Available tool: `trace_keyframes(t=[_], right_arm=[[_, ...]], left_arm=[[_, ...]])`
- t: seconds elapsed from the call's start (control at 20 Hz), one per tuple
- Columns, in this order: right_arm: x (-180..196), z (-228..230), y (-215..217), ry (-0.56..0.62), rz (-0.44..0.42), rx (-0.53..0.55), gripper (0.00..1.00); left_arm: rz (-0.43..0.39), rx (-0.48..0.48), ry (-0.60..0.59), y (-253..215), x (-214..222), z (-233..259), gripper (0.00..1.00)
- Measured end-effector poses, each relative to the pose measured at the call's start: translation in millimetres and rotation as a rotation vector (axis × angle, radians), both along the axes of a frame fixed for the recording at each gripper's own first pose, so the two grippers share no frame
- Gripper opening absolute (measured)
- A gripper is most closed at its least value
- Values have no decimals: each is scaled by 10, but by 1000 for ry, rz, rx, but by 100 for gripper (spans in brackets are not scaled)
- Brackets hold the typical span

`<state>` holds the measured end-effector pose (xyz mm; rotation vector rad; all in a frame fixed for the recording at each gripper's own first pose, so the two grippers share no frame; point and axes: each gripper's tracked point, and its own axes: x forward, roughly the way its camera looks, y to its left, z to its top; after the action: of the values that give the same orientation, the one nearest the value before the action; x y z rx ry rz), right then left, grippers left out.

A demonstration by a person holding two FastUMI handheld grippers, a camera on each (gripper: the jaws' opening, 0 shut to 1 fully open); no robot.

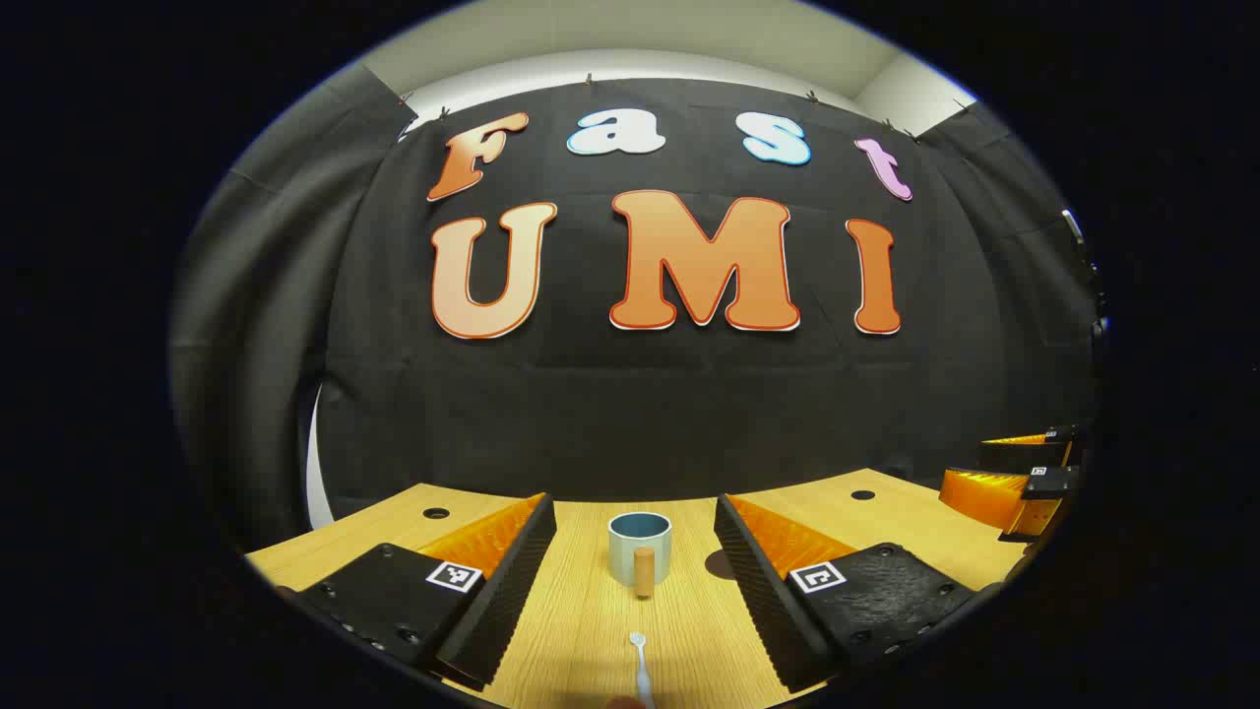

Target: Put the toothbrush and toothpaste on the desktop into the cup, then pick up the cup and place it on the coaster on the desktop.

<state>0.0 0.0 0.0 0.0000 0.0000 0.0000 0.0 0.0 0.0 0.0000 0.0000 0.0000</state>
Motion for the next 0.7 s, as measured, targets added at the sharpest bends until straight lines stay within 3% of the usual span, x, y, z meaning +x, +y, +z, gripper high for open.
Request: trace_keyframes(t=[0.7], right_arm=[[33, 21, 103, 17, 19, 11, 99]], left_arm=[[9, 6, 12, 46, -94, -27, 97]])
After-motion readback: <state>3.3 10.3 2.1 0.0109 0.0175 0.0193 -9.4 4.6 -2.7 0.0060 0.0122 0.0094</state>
